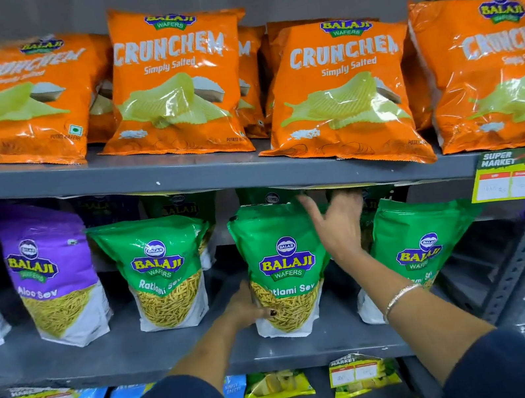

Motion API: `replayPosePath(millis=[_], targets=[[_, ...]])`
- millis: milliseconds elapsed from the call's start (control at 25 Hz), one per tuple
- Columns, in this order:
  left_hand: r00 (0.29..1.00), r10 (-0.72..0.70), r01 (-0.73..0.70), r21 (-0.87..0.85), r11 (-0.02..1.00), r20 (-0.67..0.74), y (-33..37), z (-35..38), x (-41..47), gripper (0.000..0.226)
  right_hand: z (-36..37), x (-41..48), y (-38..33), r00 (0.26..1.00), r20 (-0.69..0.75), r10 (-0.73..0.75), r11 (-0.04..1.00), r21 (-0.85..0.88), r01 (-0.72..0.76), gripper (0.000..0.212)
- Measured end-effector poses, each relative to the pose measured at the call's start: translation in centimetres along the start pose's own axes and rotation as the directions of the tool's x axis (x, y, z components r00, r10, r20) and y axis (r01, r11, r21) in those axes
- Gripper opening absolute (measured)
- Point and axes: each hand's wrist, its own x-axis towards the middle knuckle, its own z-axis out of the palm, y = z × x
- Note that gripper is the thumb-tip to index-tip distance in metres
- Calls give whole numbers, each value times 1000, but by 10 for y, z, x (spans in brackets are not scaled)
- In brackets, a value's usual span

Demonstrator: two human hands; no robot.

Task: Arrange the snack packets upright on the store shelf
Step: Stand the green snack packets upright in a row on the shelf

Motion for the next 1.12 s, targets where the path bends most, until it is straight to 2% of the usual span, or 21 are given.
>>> replayPosePath(millis=[40,120,160,200,240,280,360,480,560,600,640,680,720,760,800,840,880,920,1000,1120], targets=[[1000,0,0,-7,1000,10,-1,-1,1,88,6,-9,15,998,13,68,996,59,-69,110],[1000,-6,7,-42,999,12,-3,-1,3,93,21,-32,47,976,197,94,943,296,-150,115],[1000,-10,11,-64,998,3,-2,0,3,95,30,-42,61,927,364,87,897,377,-232,110],[1000,-13,12,-74,997,-11,-2,2,3,96,39,-51,73,841,535,81,871,372,-321,104],[1000,-11,9,-70,998,-26,-1,4,2,95,48,-58,84,754,650,96,877,304,-373,96],[999,-3,1,-59,998,-36,0,6,1,94,55,-63,92,703,701,117,885,247,-394,89],[999,23,-26,-62,998,-49,-1,8,-1,91,61,-67,99,706,690,158,874,236,-426,85],[996,67,-71,-73,995,-62,-7,5,-5,92,61,-66,97,698,700,154,881,222,-417,91],[996,60,-63,-53,997,-65,-10,2,-6,90,55,-59,84,694,716,83,830,336,-446,95],[997,47,-50,-51,997,-56,-9,1,-6,90,48,-53,73,746,661,85,757,444,-480,97],[999,33,-36,-58,998,-41,-8,0,-6,92,39,-46,58,831,541,125,712,535,-455,97],[999,25,-27,-75,997,-25,-5,-2,-5,94,29,-35,42,926,334,178,768,541,-343,95],[999,30,-31,-96,995,-13,-3,-3,-4,98,20,-24,26,986,85,142,910,382,-164,89],[999,40,-41,-115,992,-9,0,-4,-4,101,14,-14,12,996,-80,-47,996,74,53,79],[999,48,-50,-133,990,-17,1,-4,-3,102,8,-10,-7,959,-56,-276,948,-182,262,69],[998,50,-54,-145,988,-30,2,-3,-4,102,6,-7,-27,899,89,-428,852,-294,434,62],[998,52,-58,-157,986,-44,2,-2,-4,100,7,-5,-45,830,243,-502,777,-294,556,56],[997,49,-58,-170,984,-53,2,-1,-5,100,11,-4,-61,782,340,-523,746,-262,613,51],[997,47,-58,-218,974,-58,3,1,-8,106,17,-2,-85,779,435,-452,791,-207,575,39],[997,62,-73,-223,972,-56,4,0,-11,113,16,6,-87,838,435,-330,917,-62,393,21]])
